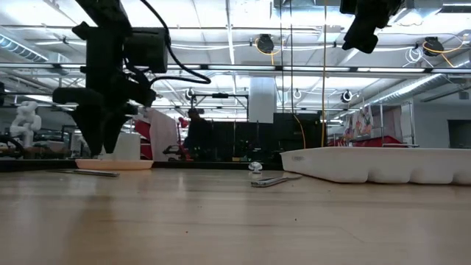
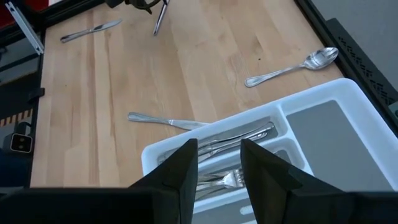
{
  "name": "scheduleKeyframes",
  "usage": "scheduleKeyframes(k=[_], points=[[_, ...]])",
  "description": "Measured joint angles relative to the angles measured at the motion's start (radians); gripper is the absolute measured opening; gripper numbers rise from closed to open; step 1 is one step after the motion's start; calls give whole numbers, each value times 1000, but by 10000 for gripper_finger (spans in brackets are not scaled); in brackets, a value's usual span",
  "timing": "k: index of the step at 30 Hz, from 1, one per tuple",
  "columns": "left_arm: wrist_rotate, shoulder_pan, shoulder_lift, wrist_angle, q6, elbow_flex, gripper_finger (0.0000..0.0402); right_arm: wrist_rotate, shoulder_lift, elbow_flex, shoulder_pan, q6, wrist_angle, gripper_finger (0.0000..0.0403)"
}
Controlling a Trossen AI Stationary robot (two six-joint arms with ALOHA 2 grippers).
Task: Sort silverware
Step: Put the silver table knife into the silverware rack
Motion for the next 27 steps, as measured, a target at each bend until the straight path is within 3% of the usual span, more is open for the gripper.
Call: scheduleKeyframes(k=[11, 20, 24, 27], points=[[13, 10, 84, 26, 199, -3, 219, -1, 0, 0, 0, 0, 2, 114], [57, 12, 184, 114, 233, -50, 215, -2, 0, 0, 0, 4, 2, 114], [63, 5, 186, 141, 226, -67, 167, -2, 0, 0, 0, 8, 1, 114], [51, 2, 186, 151, 244, -69, 81, -2, 0, 0, 0, 8, 2, 114]])
